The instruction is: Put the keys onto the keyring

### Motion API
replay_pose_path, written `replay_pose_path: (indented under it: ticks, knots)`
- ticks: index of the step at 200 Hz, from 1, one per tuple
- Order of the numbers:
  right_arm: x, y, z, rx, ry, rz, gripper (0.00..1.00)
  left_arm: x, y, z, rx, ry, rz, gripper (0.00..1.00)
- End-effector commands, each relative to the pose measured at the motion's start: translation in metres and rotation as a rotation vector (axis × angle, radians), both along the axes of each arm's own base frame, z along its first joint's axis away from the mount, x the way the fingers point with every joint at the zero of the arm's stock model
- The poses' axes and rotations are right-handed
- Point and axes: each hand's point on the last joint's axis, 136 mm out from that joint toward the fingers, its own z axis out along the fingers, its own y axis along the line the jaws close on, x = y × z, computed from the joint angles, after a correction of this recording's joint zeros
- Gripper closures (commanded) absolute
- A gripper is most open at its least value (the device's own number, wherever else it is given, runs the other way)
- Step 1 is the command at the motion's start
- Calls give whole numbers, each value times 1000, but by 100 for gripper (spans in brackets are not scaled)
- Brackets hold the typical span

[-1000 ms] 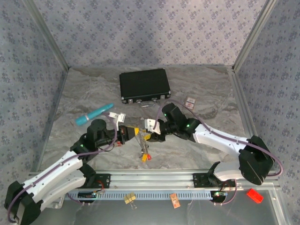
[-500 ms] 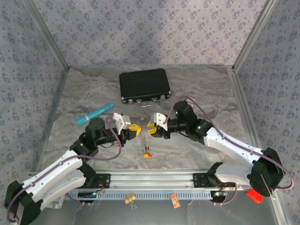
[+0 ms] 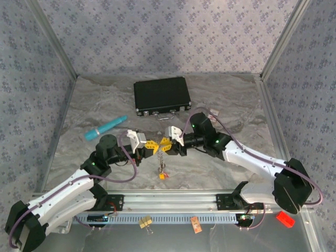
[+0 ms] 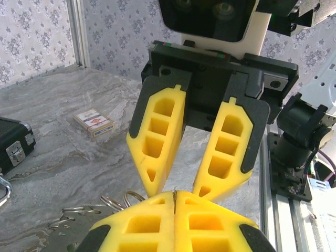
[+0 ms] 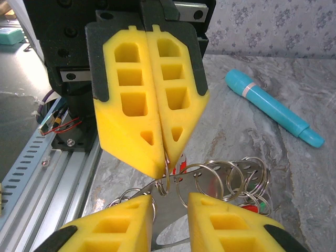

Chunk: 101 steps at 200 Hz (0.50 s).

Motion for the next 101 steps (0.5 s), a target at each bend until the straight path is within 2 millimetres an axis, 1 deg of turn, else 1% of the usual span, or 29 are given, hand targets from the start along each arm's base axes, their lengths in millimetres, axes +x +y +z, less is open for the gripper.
replay_pose_path:
  ticks: [1,51,69,86,101]
  knots:
    - [-4,6,7,26,13,35,77,-7,-2,16,-57,-61,-32,100]
    - [-5,12,9,44,20,55,82,-7,-2,16,-62,-63,-32,100]
    - [-5,14,10,47,22,59,88,-7,-2,17,-68,-67,-30,100]
    - [-4,16,10,50,24,62,100,-6,-2,18,-73,-65,-24,100]
    - [-3,15,11,49,23,60,100,-1,-1,16,-64,-55,9,100]
